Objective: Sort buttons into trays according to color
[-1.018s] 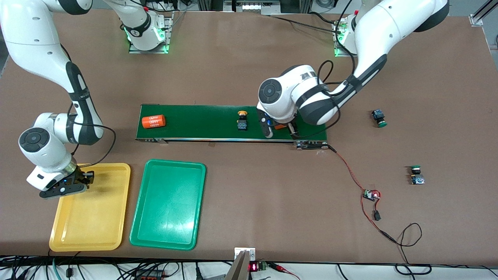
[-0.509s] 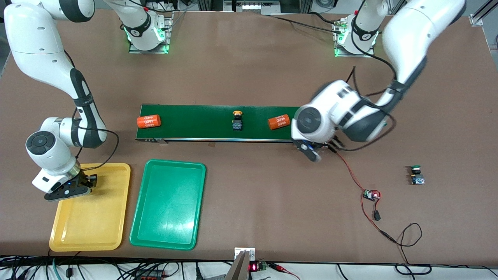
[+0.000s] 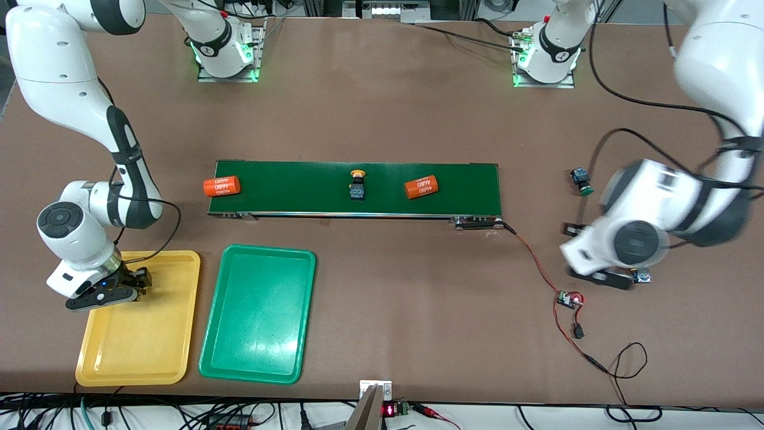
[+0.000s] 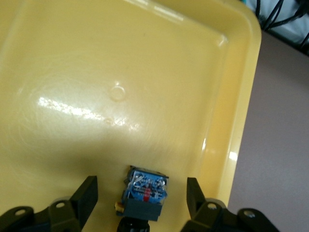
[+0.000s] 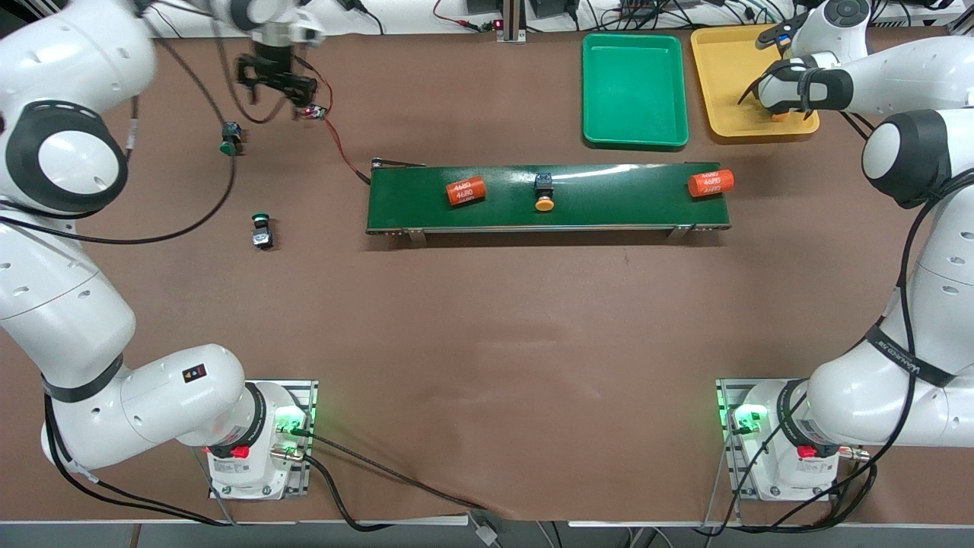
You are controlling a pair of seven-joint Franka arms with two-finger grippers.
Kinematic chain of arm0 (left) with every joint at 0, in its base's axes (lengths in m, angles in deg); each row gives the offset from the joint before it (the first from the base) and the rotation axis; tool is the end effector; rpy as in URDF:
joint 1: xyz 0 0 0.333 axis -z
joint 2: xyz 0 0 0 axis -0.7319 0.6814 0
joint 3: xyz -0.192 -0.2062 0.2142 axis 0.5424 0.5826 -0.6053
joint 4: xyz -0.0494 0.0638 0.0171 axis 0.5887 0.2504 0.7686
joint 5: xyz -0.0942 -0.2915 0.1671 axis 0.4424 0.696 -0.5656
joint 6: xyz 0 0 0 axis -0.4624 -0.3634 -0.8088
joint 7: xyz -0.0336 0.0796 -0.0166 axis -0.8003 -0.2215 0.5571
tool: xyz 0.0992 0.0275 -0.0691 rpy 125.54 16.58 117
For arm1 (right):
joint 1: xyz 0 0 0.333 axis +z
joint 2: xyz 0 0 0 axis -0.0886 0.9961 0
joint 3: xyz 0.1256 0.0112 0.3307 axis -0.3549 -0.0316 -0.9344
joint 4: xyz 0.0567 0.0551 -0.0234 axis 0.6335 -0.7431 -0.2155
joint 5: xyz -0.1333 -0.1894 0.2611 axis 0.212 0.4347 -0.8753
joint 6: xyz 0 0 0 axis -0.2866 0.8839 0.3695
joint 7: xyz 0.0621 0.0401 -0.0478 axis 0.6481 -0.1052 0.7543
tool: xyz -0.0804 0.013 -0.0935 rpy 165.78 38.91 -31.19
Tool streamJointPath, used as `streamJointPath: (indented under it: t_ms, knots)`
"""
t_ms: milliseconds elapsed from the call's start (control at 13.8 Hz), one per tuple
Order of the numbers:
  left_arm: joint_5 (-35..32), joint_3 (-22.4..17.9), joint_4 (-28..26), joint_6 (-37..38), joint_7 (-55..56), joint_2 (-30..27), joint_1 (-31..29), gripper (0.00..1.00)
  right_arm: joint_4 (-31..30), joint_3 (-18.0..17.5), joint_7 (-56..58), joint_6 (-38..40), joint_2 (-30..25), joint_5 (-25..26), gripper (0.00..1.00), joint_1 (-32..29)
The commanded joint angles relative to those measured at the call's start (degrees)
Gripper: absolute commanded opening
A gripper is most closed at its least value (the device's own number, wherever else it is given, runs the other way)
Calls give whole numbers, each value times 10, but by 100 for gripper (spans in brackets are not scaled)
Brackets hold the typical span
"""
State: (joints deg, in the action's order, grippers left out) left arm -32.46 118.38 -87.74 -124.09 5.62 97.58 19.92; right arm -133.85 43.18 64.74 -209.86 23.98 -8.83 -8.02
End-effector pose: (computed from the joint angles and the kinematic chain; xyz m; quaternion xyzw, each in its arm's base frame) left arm 0.6645 0.0210 0.3384 -0.9747 0.0744 0.1551 0.1430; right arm 0.7223 -0.0902 0.2543 0.9672 0.1636 0.1391 0.1357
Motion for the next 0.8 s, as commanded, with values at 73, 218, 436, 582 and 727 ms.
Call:
streamJointPath:
  t_ms: [73,218,436,582,727]
  knots:
    - [10,-99,5,-142,4,23,-5,100,-22,-11,-1,91,-65,-3,90,14]
    - [11,-102,6,-190,3,52,-40,100,-32,-12,-64,168,-106,-3,92,40]
    - [3,-104,5,-237,1,69,-61,100,-65,-35,-127,244,-169,-13,92,68]
    - [11,-107,5,-253,1,82,-69,100,-90,-65,-161,287,-211,-93,95,70]
    - [11,-107,5,-272,1,99,-74,94,-108,-83,-226,310,-240,-117,95,97]
